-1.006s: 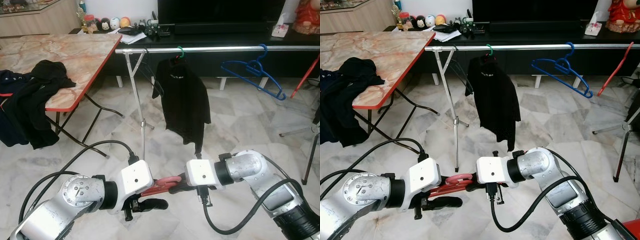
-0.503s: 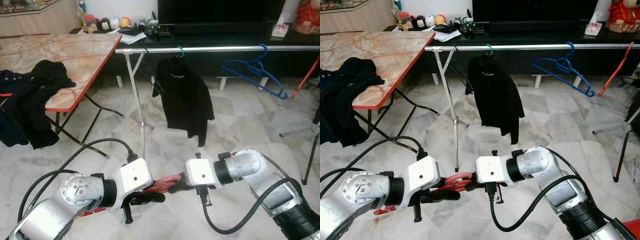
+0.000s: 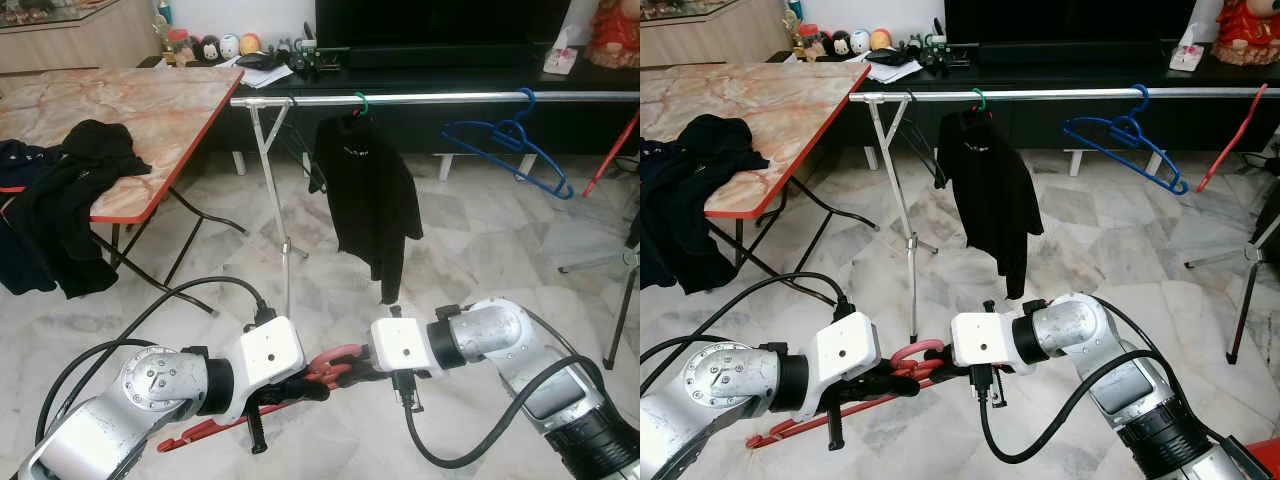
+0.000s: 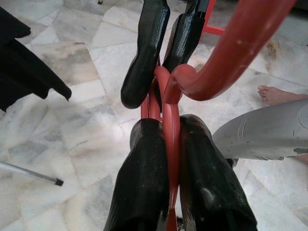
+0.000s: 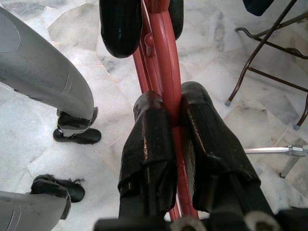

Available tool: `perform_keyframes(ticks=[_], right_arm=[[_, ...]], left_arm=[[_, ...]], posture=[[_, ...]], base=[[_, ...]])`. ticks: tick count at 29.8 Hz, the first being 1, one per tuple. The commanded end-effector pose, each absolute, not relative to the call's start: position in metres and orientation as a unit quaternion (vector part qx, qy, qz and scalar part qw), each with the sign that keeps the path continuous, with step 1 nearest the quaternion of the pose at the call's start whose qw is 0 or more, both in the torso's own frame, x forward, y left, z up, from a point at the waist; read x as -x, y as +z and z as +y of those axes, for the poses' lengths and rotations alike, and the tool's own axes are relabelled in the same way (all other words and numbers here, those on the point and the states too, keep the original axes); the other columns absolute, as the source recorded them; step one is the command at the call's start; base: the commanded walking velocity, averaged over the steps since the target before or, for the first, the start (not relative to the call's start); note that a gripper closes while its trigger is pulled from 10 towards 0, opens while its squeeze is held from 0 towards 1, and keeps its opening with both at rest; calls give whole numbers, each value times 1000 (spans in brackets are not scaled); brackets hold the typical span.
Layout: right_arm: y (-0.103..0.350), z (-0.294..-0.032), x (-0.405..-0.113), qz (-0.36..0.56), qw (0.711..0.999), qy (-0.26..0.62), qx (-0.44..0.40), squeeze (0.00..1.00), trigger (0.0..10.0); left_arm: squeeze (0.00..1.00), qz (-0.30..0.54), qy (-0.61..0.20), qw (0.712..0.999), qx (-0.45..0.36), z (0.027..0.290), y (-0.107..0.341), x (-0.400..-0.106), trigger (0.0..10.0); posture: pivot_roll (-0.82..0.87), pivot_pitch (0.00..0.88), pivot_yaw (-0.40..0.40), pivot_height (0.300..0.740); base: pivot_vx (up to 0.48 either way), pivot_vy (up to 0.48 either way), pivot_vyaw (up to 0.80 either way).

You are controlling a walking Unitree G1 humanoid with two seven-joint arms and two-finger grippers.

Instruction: Hang hanger

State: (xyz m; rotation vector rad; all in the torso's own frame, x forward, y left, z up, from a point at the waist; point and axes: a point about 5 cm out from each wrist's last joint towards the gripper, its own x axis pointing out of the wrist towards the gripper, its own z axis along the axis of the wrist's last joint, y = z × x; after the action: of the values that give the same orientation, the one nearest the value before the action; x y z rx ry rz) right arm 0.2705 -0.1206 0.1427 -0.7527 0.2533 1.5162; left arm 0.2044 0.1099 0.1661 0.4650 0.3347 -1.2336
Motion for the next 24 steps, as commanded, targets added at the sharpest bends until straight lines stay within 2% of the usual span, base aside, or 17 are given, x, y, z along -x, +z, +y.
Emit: perform_keyframes(ticks=[1,4,5,6,24], right_arm=[[153,-114,-274,82,662,667,330,0,10000],[153,-114,-274,83,663,668,328,0,10000],[152,-114,-274,85,665,668,325,255,10000],[152,-114,-274,87,666,667,323,1000,10000],[147,-116,-268,103,647,687,316,1000,10000]], left_arm=[[0,164,-583,767,-214,108,163,-201,0],[0,164,-583,767,-214,108,163,-201,0],[0,164,-582,767,-214,108,163,-201,0],[0,164,-583,767,-214,108,163,-201,0],[0,174,-583,759,-233,113,162,-200,0]], posture=[[-17,52,51,740],[-17,52,52,740],[-17,52,52,740],[-17,52,52,740],[-16,51,50,740]], base=[[0,0,0],[0,0,0],[0,0,0],[0,0,0],[0,0,0]])
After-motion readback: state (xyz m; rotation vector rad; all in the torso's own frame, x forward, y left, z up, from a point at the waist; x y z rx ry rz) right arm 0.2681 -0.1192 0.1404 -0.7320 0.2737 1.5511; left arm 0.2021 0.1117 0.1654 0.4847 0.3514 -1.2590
